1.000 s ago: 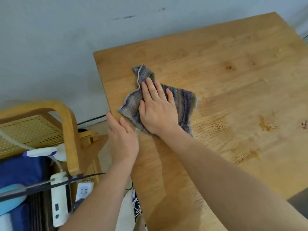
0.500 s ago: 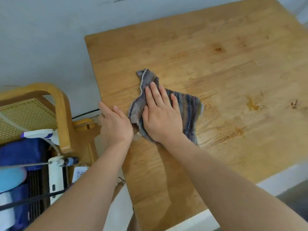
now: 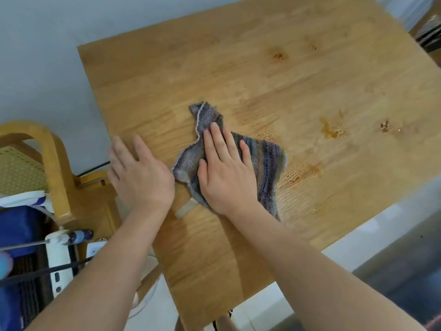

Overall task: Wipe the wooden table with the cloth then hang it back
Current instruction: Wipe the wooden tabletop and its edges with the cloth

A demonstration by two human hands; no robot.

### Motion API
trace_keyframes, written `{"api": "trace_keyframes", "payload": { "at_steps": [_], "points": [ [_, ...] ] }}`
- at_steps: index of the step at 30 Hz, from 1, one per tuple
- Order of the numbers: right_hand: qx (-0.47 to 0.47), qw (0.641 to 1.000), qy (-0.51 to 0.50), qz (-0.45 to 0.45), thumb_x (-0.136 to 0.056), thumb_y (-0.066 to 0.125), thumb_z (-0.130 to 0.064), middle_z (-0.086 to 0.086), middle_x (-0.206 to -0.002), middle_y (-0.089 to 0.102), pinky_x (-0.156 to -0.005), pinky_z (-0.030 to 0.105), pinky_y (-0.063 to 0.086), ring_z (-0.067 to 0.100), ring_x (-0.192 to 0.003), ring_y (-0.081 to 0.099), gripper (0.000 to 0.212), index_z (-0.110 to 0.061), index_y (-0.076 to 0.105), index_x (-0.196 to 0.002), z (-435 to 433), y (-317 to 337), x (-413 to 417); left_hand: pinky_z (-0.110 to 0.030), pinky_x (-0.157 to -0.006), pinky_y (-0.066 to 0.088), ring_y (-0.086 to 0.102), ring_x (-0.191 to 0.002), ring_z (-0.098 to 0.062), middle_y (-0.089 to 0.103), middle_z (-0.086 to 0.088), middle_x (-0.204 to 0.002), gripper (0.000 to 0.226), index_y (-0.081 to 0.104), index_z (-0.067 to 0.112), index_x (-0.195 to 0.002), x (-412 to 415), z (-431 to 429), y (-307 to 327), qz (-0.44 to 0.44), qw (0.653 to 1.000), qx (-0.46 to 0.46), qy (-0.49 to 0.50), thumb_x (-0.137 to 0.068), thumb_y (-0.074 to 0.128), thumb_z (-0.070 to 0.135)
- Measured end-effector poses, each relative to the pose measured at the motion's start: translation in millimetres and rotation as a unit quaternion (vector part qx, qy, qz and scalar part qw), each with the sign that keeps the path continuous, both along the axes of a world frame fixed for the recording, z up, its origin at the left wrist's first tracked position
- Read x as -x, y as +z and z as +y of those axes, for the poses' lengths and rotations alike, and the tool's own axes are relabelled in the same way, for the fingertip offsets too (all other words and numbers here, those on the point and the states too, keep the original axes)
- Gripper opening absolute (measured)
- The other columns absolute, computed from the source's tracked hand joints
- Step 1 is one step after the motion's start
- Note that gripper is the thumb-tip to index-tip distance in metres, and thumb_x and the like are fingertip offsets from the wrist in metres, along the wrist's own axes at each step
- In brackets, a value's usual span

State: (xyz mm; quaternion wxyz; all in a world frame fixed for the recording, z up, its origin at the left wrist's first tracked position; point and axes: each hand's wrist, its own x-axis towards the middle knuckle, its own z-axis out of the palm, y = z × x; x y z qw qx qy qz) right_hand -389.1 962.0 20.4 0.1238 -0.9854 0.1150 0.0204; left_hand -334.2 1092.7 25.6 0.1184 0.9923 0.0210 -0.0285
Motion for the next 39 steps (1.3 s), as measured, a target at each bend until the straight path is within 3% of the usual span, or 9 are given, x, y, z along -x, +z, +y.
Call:
{"api": "trace_keyframes", "payload": {
  "at_steps": [2, 6, 12, 18, 23, 27, 31, 34, 39],
  "points": [
    [0.001, 0.999, 0.031, 0.009, -0.102, 0.026, -0.038, -0.002, -0.165, 0.007, -0.121, 0.044, 0.007, 0.017, -0.151, 0.002, 0.059, -0.017, 0.017, -0.156, 5, 1, 44, -0.048, -0.119, 0.008, 0.008, -0.147, -0.028, 0.012, -0.013, -0.16, 0.055, 0.024, 0.01, -0.149, 10, -17, -1, -0.011, 0.995, -0.018, -0.101, -0.096, 0.033, 0.024],
    [0.028, 0.997, 0.076, 0.021, -0.103, 0.025, -0.041, -0.004, -0.164, 0.012, -0.12, 0.044, 0.015, 0.014, -0.151, 0.006, 0.057, -0.021, 0.021, -0.156, -35, 2, 94, -0.046, -0.119, 0.004, 0.005, -0.148, -0.024, 0.012, -0.009, -0.161, 0.062, 0.016, 0.01, -0.152, 15, -38, -5, 0.001, 0.995, -0.004, -0.103, -0.099, 0.022, 0.042],
    [0.004, 0.995, -0.095, 0.002, -0.093, 0.036, -0.033, 0.003, -0.163, 0.017, -0.12, 0.048, 0.012, 0.021, -0.151, 0.011, 0.064, -0.015, 0.026, -0.154, -9, -4, 81, -0.053, -0.117, 0.007, 0.006, -0.147, -0.03, 0.011, -0.016, -0.16, 0.064, 0.013, 0.006, -0.151, 14, -45, -7, 0.01, 0.994, -0.04, -0.103, -0.098, 0.023, 0.041],
    [-0.026, 0.998, 0.062, 0.008, -0.103, 0.027, -0.042, -0.002, -0.165, 0.007, -0.121, 0.046, 0.01, 0.016, -0.151, 0.001, 0.059, -0.017, 0.018, -0.156, -9, -3, 108, -0.052, -0.118, 0.008, 0.005, -0.148, -0.028, 0.008, -0.012, -0.161, 0.06, 0.012, 0.007, -0.152, 28, -58, 5, 0.03, 0.992, -0.041, -0.117, -0.1, 0.025, 0.036],
    [0.025, 0.995, -0.095, 0.018, -0.102, 0.019, -0.043, -0.002, -0.164, 0.008, -0.122, 0.044, 0.01, 0.015, -0.151, 0.004, 0.059, -0.019, 0.015, -0.157, -111, -1, 125, -0.049, -0.118, 0.007, 0.009, -0.148, -0.023, 0.014, -0.006, -0.161, 0.06, 0.017, 0.011, -0.152, 61, -65, -2, 0.007, 0.988, -0.02, -0.155, -0.098, 0.023, 0.037],
    [0.021, 0.98, -0.197, 0.014, -0.101, 0.017, -0.04, 0.002, -0.165, 0.002, -0.122, 0.046, 0.006, 0.019, -0.151, -0.002, 0.062, -0.015, 0.008, -0.157, -91, 0, 112, -0.051, -0.117, 0.01, 0.012, -0.147, -0.025, 0.018, -0.008, -0.16, 0.06, 0.019, 0.01, -0.151, 57, -65, -3, -0.007, 0.988, -0.022, -0.153, -0.097, 0.025, 0.036],
    [0.0, 0.999, -0.031, 0.01, -0.1, 0.027, -0.039, 0.002, -0.165, 0.005, -0.122, 0.045, 0.003, 0.019, -0.151, 0.0, 0.063, -0.013, 0.015, -0.156, -32, -1, 112, -0.053, -0.116, 0.014, 0.02, -0.145, -0.028, 0.027, -0.012, -0.157, 0.058, 0.03, 0.007, -0.147, 60, -65, -5, -0.027, 0.989, -0.016, -0.147, -0.095, 0.036, 0.031],
    [0.021, 0.999, 0.048, 0.0, -0.099, 0.029, -0.04, 0.0, -0.164, 0.014, -0.121, 0.045, 0.012, 0.017, -0.151, 0.01, 0.061, -0.017, 0.023, -0.155, -84, -2, 114, -0.051, -0.116, 0.011, 0.018, -0.146, -0.026, 0.024, -0.009, -0.158, 0.059, 0.028, 0.009, -0.148, 60, -65, -4, -0.023, 0.99, -0.016, -0.142, -0.095, 0.036, 0.032],
    [0.039, 0.983, -0.181, -0.005, -0.097, 0.025, -0.038, 0.003, -0.164, 0.015, -0.119, 0.049, 0.016, 0.019, -0.151, 0.012, 0.063, -0.015, 0.021, -0.155, -156, -4, 110, -0.049, -0.118, 0.009, 0.013, -0.147, -0.024, 0.02, -0.008, -0.159, 0.06, 0.024, 0.009, -0.15, 60, -66, -2, -0.015, 0.989, -0.027, -0.147, -0.096, 0.031, 0.034]
  ]
}}
